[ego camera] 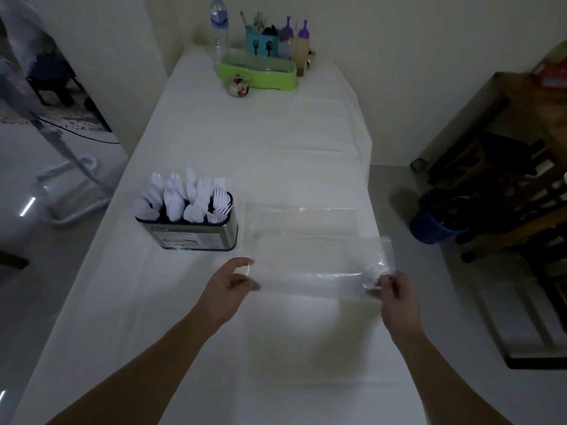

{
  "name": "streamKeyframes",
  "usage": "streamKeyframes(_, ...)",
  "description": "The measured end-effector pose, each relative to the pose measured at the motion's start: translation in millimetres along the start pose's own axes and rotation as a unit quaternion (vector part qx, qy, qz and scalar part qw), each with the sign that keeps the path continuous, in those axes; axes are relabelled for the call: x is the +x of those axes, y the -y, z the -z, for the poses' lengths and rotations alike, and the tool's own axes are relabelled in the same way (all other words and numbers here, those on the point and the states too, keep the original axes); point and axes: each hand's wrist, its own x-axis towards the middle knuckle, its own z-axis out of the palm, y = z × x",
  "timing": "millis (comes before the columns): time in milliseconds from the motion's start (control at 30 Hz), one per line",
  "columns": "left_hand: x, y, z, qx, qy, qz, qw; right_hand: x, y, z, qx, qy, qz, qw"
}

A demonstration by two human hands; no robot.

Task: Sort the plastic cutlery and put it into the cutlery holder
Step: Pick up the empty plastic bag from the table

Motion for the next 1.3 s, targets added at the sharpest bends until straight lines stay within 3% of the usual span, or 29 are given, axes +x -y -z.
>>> streamKeyframes(200, 22.0, -10.3, -5.8, -0.080, -0.088, -0.032, 0.992, 24.5, 14.8, -16.5, 0.017, -0.015, 0.005, 1.000)
streamKeyframes(367, 57.1, 0.9, -12.5, -0.099, -0.146, 0.028, 0.984, 52.2, 16.9, -38.0, -0.016, -0.010, -0.058, 0.998)
streamKeyframes(467, 66.8, 2.8, -17.1, -0.019, -0.161, 0.058, 0.985, 67.0, 10.4, -46.9, -0.111, 0.013, -0.112, 0.987)
streamKeyframes(667, 68.6, 1.2, -17.8, 0.204, -0.177, 0.087, 0.959, 69.8, 15.2, -54.6, -0.289, 0.025, -0.101, 0.952)
streamKeyframes(767, 71.0, -3.7, -21.1, 0.223, -0.179, 0.101, 0.953, 71.2, 17.9, -58.6, -0.329, 0.017, -0.120, 0.936)
streamKeyframes(1033, 85.8, -8.4, -27.0, 0.179, -0.161, 0.214, 0.947, 81.8, 8.5, -56.1, -0.241, 0.050, -0.209, 0.946)
streamKeyframes(1133, 80.1, -12.0, -30.9, 0.189, -0.162, 0.213, 0.945, 79.8, 5.6, -47.8, -0.185, 0.044, -0.203, 0.961)
streamKeyframes(1300, 62.0, -17.2, -42.2, 0.213, -0.171, 0.169, 0.947, 67.6, 1.8, -32.9, -0.199, 0.059, -0.155, 0.966)
